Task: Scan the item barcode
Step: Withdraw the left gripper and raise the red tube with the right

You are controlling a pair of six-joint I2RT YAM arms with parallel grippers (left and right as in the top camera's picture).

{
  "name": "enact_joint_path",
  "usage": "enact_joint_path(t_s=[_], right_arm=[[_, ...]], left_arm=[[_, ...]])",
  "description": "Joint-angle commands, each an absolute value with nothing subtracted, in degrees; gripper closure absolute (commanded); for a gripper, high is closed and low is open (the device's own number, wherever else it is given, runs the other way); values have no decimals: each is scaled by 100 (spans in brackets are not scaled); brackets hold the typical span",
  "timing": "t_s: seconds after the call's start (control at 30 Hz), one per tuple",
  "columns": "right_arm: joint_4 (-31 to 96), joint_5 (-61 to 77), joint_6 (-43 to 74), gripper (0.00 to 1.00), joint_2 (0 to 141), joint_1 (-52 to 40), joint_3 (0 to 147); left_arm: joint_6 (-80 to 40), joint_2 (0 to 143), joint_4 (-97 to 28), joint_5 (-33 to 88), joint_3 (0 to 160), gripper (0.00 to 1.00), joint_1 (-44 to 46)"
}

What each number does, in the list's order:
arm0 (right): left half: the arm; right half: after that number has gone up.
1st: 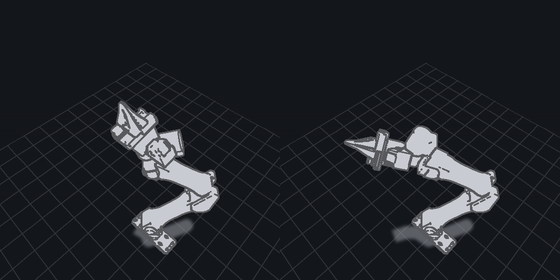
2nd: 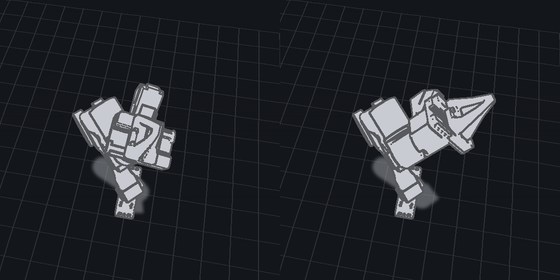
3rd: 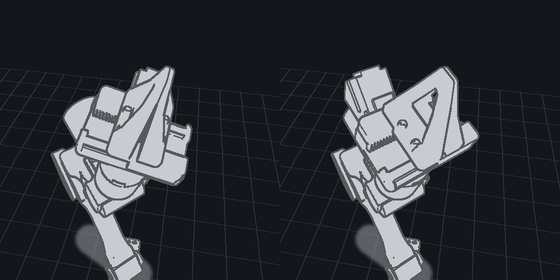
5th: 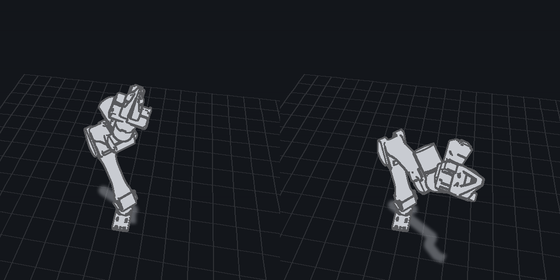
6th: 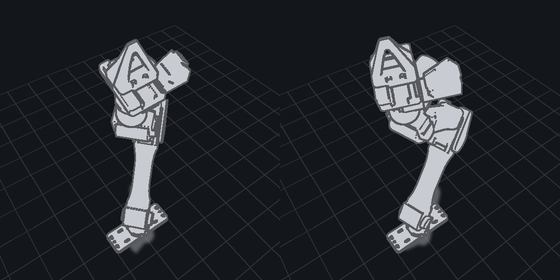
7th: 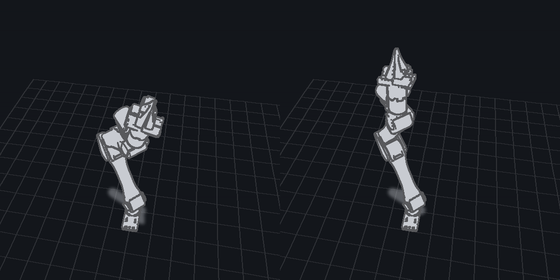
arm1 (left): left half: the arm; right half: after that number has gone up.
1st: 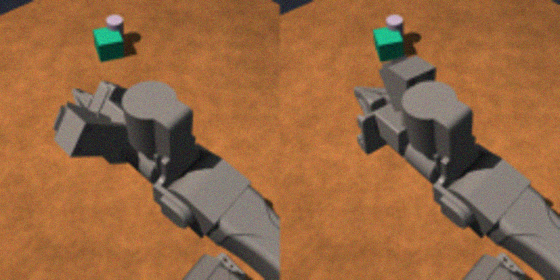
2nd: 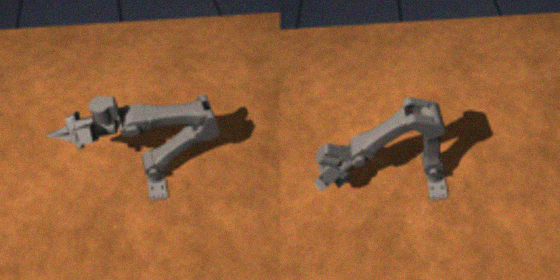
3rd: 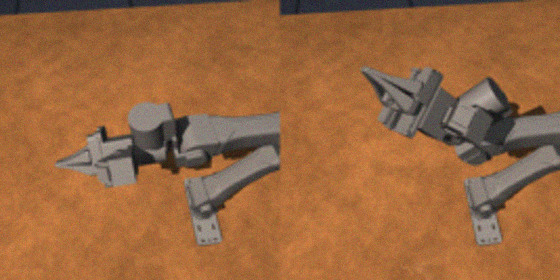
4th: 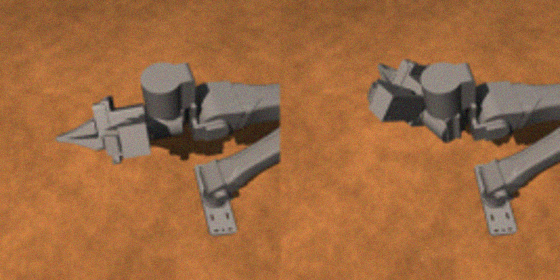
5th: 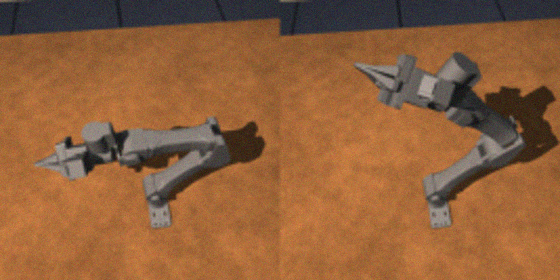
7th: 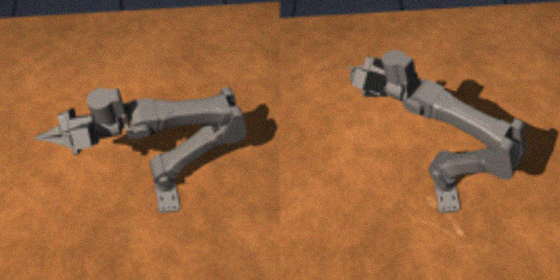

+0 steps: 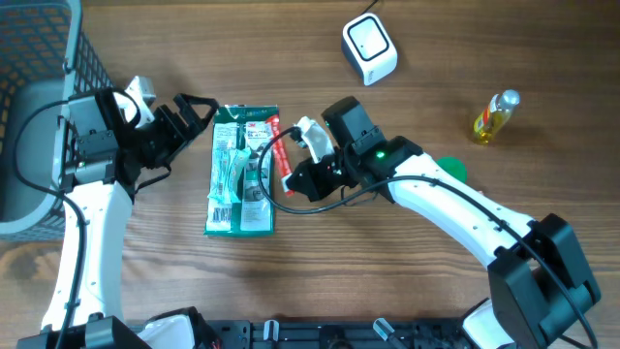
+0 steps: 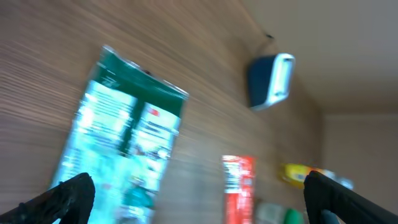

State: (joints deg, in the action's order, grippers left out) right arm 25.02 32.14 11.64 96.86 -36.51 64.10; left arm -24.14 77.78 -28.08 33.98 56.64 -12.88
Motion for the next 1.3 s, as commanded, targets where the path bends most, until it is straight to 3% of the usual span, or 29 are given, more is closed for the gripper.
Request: enact_joint_path(t_s=[0.0,0.47,1.27], right_arm=[[2705,1953,1055,96,9751,-3658,6410],[2790,1608,1050,96,9751,-3658,6324],[2722,1605,1050,96,9751,-3658,6324]], left_arm=[[-1671,7802,-2902,2329,5732,0,-1315],[-1667,7876,-3809,-213,5732,0,-1313],[-1673,7876,-3820,-202,5732,0,-1313]])
